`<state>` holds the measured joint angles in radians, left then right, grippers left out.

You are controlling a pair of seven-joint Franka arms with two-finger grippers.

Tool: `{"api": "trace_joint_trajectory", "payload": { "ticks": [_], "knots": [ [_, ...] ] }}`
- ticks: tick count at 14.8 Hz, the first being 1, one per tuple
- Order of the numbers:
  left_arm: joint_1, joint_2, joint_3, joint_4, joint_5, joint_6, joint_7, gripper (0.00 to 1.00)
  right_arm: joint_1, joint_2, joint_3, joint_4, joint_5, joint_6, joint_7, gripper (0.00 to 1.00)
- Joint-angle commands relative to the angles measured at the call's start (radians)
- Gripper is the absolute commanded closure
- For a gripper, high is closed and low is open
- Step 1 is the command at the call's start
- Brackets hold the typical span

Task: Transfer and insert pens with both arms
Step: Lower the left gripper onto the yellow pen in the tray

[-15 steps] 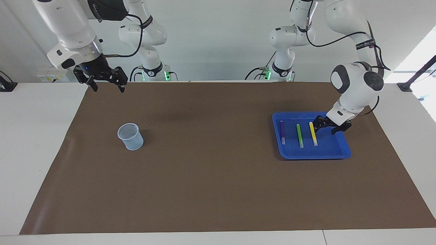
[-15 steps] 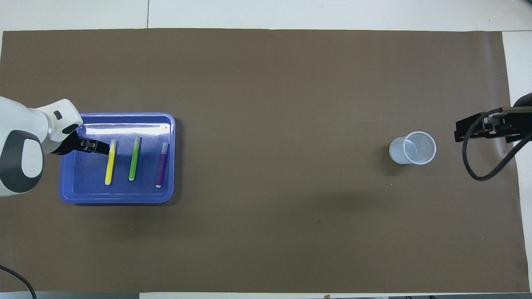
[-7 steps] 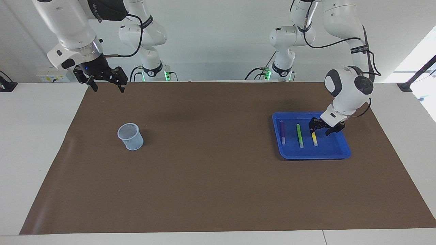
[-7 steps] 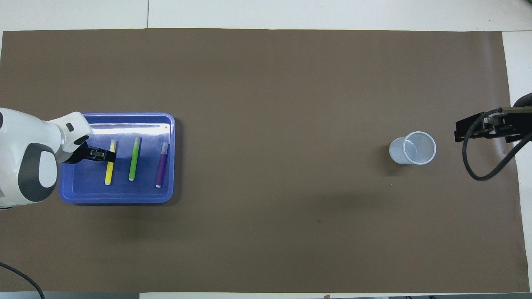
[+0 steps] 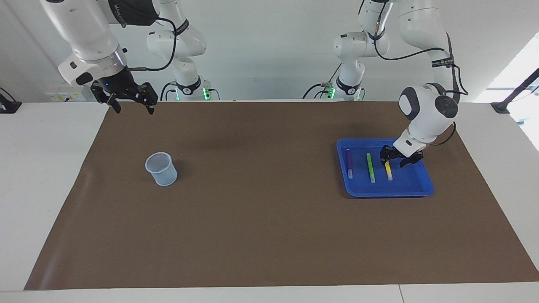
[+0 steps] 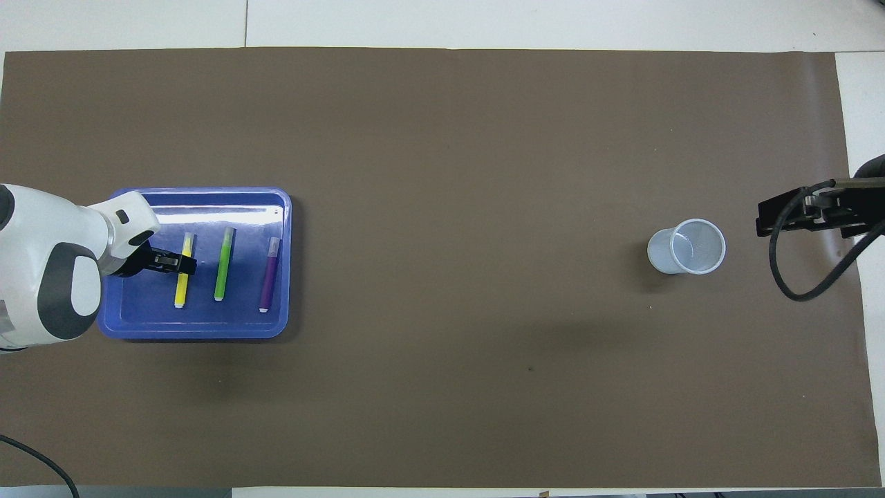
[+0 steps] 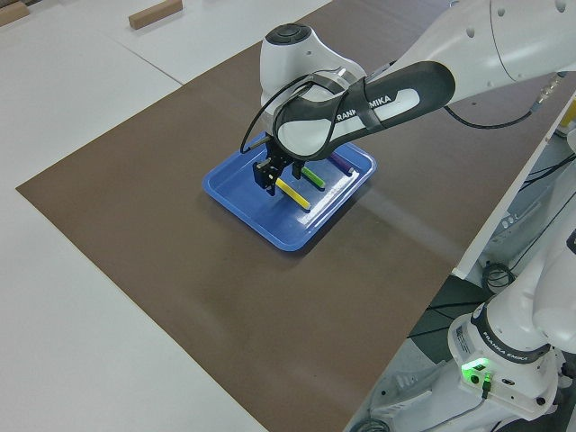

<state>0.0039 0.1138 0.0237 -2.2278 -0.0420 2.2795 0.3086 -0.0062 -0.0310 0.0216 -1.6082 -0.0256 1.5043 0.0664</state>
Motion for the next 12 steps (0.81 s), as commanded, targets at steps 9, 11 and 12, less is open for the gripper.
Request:
{"api": "trace_joint_trajectory", "payload": {
  "ticks": [9, 11, 12],
  "knots": [
    [-0.012, -0.008, 0.007, -0.058, 0.005, 0.064, 0.004, 0.43, -0.006, -0.010, 0.003, -0.015, 0.015, 0.008, -0.007, 0.00],
    [-0.012, -0.008, 0.007, -0.058, 0.005, 0.064, 0.006, 0.51, -0.006, -0.009, 0.003, -0.015, 0.015, 0.008, -0.007, 0.00],
    [-0.012, -0.008, 0.007, -0.058, 0.007, 0.064, 0.004, 0.55, -0.006, -0.009, 0.001, -0.015, 0.015, 0.008, -0.007, 0.00]
  ]
}}
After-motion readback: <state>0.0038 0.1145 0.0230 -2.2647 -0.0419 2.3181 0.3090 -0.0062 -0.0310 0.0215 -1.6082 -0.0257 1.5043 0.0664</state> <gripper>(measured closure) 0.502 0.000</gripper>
